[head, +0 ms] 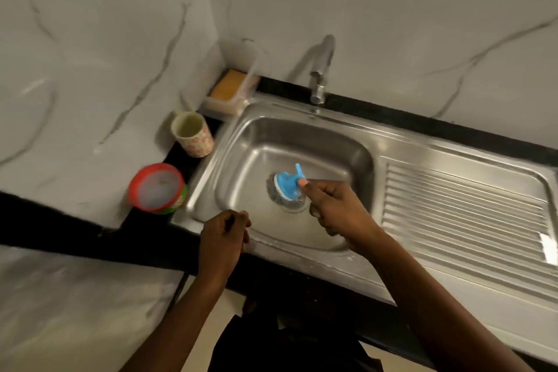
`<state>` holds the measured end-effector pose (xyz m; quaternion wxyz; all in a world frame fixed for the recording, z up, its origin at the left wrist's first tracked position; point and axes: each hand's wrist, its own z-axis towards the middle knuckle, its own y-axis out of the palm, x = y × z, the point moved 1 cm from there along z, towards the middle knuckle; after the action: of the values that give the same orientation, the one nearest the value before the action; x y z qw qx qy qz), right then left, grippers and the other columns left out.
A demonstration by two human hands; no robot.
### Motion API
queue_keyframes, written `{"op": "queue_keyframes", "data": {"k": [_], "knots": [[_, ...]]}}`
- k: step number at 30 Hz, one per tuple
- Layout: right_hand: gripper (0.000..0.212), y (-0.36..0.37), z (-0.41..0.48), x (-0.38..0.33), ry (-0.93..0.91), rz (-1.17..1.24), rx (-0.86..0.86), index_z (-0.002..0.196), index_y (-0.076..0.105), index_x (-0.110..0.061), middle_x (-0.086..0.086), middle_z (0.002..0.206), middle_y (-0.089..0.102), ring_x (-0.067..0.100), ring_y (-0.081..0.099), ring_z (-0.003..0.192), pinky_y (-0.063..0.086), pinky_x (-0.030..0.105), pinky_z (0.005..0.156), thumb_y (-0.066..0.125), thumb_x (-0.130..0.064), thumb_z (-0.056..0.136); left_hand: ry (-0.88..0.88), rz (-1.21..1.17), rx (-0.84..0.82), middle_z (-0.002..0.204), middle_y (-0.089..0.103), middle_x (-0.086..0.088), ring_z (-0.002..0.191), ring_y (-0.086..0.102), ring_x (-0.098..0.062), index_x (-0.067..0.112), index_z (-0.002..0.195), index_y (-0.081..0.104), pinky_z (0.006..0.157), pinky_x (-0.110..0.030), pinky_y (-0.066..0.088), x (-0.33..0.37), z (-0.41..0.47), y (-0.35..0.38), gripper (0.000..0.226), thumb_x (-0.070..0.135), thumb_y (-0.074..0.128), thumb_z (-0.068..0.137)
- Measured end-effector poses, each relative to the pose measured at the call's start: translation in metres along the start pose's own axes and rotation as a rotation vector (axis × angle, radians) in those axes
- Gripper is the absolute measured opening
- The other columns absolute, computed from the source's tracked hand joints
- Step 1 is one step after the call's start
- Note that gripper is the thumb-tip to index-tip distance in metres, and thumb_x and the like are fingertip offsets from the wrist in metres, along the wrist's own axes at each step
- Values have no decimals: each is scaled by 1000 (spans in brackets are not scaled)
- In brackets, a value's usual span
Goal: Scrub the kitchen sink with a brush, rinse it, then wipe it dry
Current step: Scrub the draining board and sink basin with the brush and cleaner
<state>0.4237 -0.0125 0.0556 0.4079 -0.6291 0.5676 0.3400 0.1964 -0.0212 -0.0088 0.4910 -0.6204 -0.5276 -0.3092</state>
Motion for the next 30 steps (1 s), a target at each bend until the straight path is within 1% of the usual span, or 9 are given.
{"op": "queue_keyframes", "data": {"k": [3,6,8,11,15,19,21,27,30], "knots": [[32,53,27,-24,-132,-190,-86,114,79,-35,-4,57,52,5,43,44,35,23,45,56,-54,103,-59,-46,69,57,62,-13,48,53,-22,2,80,68,50,-28,42,-11,6,-34,31,20,61,104],[33,107,54,-44,-329,-397,-144,125,76,-34,-11,58,59,3,59,56,47,26,59,55,-49,105,-110,-79,149,60,63,-15,50,52,-21,-2,81,67,48,-27,42,-22,13,-64,30,17,59,102],[35,141,72,-52,-400,-474,-184,129,74,-32,-18,62,58,2,60,63,47,24,64,55,-48,105,-125,-83,193,63,63,-16,51,53,-20,-2,80,66,50,-28,42,-27,18,-81,29,17,59,102],[38,189,99,-55,-422,-581,-259,136,69,-33,-17,82,62,3,59,77,41,19,67,56,-49,104,-125,-70,233,64,64,-17,51,54,-19,-2,77,64,51,-30,44,-35,29,-103,35,20,57,104],[46,227,126,-46,-395,-710,-298,142,63,-32,-5,120,70,16,66,103,55,34,83,55,-53,102,-143,-108,261,60,62,-11,50,52,-19,-1,78,63,52,-31,43,-39,43,-123,34,20,59,104],[45,240,135,-41,-428,-894,-311,145,58,-30,0,118,70,19,65,100,50,32,77,48,-50,106,-149,-118,272,63,64,-16,52,53,-21,1,80,67,53,-32,43,-42,51,-135,32,22,60,103],[43,243,137,-39,-444,-928,-301,145,57,-31,1,118,70,19,64,97,49,33,75,47,-48,107,-157,-111,269,62,65,-13,51,53,-20,5,79,68,53,-31,44,-46,54,-139,31,23,60,104],[44,251,142,-41,-416,-934,-320,145,57,-29,-1,117,68,14,59,91,44,27,69,47,-47,107,-181,-135,262,60,65,-9,51,53,-21,9,79,69,54,-31,43,-50,55,-143,30,24,61,103],[45,249,139,-44,-377,-842,-312,142,62,-25,-8,104,63,11,61,87,41,23,64,49,-48,106,-175,-139,257,59,64,-8,50,53,-19,9,80,69,54,-30,44,-46,55,-143,29,24,61,103]]}}
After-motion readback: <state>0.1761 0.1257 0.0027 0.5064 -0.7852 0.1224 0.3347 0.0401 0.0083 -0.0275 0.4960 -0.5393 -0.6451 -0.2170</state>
